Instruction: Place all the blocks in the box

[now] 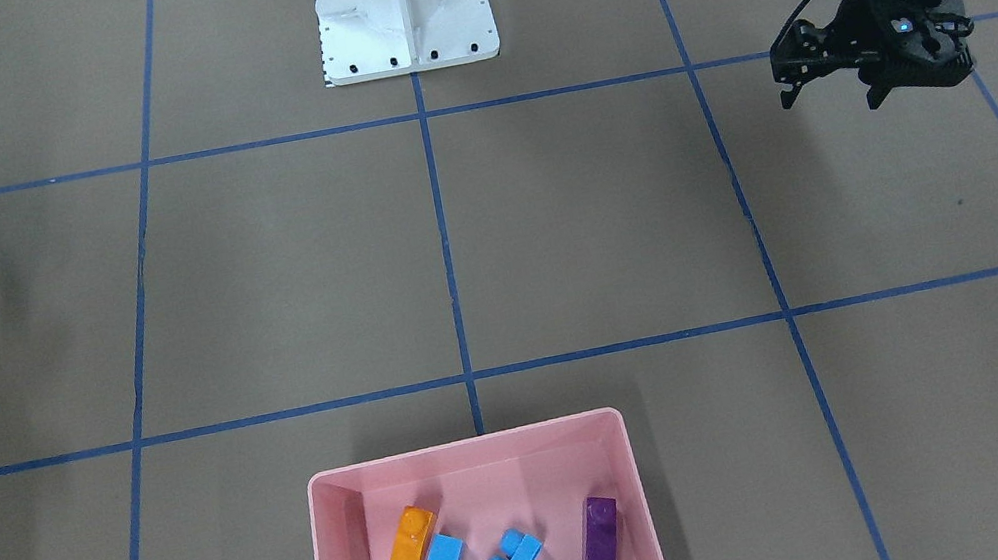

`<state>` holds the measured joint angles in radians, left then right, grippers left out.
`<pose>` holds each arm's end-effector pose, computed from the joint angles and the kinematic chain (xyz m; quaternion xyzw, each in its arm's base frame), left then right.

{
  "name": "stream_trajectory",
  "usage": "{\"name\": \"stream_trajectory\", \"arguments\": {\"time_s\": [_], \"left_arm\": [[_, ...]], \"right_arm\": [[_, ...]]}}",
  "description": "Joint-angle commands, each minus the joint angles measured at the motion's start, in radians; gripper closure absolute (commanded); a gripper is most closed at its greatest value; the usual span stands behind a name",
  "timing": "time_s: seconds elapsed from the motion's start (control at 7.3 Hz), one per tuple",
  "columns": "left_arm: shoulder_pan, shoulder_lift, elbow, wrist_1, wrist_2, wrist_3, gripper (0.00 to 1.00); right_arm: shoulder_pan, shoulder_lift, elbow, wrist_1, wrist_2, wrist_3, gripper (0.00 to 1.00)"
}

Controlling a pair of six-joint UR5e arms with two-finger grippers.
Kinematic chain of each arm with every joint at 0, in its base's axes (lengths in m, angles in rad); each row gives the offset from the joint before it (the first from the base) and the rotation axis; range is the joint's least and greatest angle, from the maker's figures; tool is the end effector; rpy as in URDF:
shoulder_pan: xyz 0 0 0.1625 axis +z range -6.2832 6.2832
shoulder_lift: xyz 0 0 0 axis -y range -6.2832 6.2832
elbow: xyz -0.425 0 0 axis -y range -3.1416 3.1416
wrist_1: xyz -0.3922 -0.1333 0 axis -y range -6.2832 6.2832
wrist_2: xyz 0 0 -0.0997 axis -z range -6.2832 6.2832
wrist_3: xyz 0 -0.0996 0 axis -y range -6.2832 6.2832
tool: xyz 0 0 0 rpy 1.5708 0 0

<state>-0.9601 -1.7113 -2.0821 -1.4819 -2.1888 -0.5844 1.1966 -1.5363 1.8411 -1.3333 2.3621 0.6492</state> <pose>0.2242 -0.4521 0.3608 0.0544 0.3904 0.0965 0.9140 -0.1284 -0.4978 0.4781 0.0337 -0.4448 0.0196 0.8948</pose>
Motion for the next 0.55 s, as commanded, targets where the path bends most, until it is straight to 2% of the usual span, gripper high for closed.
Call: {"name": "stream_trajectory", "arguments": {"time_s": [0.0,0.14,0.27,0.41], "left_arm": [[0.000,0.005,0.004,0.000,0.003,-0.002,0.00],[0.000,0.004,0.007,0.000,0.001,-0.009,0.00],[0.003,0.002,0.008,0.000,0.003,-0.038,0.00],[0.004,0.001,0.008,-0.001,0.003,-0.044,0.00]], "right_arm": [[-0.023,0.285,-0.012,-0.302,-0.044,0.001,1.00],[-0.050,0.414,-0.051,-0.407,-0.079,0.009,1.00],[-0.078,0.567,-0.137,-0.476,-0.104,0.016,1.00],[-0.103,0.717,-0.277,-0.478,-0.110,0.095,1.00]]}}
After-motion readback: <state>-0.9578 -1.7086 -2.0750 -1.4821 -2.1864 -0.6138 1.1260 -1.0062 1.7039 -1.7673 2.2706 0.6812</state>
